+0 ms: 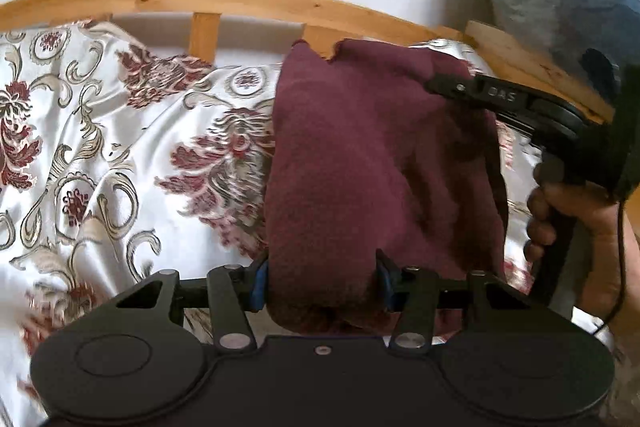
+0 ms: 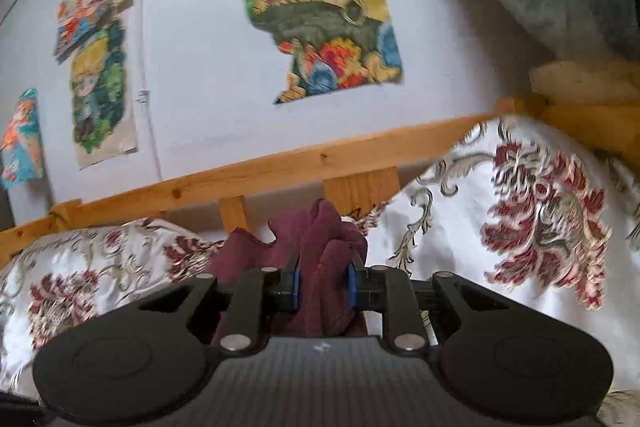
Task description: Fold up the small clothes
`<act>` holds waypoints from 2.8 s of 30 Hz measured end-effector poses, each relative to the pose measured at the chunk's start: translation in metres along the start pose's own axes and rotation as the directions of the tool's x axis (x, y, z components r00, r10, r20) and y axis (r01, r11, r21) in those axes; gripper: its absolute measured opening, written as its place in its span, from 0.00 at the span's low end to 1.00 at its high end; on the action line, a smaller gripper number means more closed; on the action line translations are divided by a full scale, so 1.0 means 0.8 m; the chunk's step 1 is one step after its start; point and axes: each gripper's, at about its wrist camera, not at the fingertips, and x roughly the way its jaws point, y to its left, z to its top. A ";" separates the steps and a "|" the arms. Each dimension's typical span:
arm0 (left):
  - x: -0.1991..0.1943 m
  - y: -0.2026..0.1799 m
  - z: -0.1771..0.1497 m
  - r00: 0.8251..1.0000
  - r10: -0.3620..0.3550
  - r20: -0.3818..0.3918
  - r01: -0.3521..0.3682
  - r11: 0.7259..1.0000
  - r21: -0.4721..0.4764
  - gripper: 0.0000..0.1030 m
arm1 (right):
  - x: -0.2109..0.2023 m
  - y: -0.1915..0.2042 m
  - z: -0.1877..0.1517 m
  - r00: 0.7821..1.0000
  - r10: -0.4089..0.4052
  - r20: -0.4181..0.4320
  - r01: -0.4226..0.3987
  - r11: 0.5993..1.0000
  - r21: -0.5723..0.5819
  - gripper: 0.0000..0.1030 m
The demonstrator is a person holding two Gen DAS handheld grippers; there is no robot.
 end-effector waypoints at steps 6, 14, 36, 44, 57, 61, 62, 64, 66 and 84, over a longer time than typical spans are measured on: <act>0.036 0.032 -0.007 0.998 -0.010 -0.062 0.002 0.992 -0.126 0.54 | 0.055 -0.008 -0.032 0.995 -0.048 -0.086 0.045 0.998 -0.040 0.24; 0.049 0.037 -0.020 0.997 -0.028 -0.075 0.014 0.984 -0.180 0.67 | 0.067 -0.031 -0.047 0.979 -0.117 -0.166 0.114 0.993 -0.027 0.43; -0.027 0.027 -0.014 0.974 0.186 -0.131 -0.212 0.951 -0.226 0.98 | -0.056 0.016 -0.061 0.906 -0.299 -0.301 0.272 0.954 -0.128 1.00; -0.092 0.008 -0.001 0.975 0.217 -0.055 -0.223 0.960 -0.171 0.99 | -0.140 0.047 -0.038 0.933 -0.328 -0.149 0.322 0.945 -0.064 1.00; -0.215 -0.008 -0.007 0.971 0.226 0.079 -0.221 0.973 -0.070 0.99 | -0.292 0.151 -0.016 0.944 -0.323 0.072 0.327 0.944 -0.053 1.00; -0.247 -0.005 -0.010 0.968 0.225 0.110 -0.221 0.974 -0.051 0.99 | -0.316 0.172 -0.012 0.942 -0.324 0.085 0.328 0.943 -0.050 1.00; -0.255 -0.003 -0.012 0.968 0.221 0.122 -0.217 0.975 -0.046 0.99 | -0.321 0.178 -0.015 0.943 -0.323 0.086 0.328 0.943 -0.061 1.00; -0.268 -0.002 -0.016 0.966 0.217 0.138 -0.214 0.976 -0.035 0.99 | -0.333 0.191 -0.021 0.941 -0.327 0.090 0.334 0.939 -0.079 1.00; -0.281 -0.002 -0.023 0.964 0.219 0.148 -0.219 0.976 -0.015 0.99 | -0.349 0.203 -0.029 0.939 -0.332 0.090 0.339 0.938 -0.079 1.00; -0.315 0.044 -0.124 0.950 0.236 0.204 -0.244 0.970 0.015 0.99 | -0.410 0.273 -0.109 0.911 -0.404 0.085 0.413 0.894 -0.177 1.00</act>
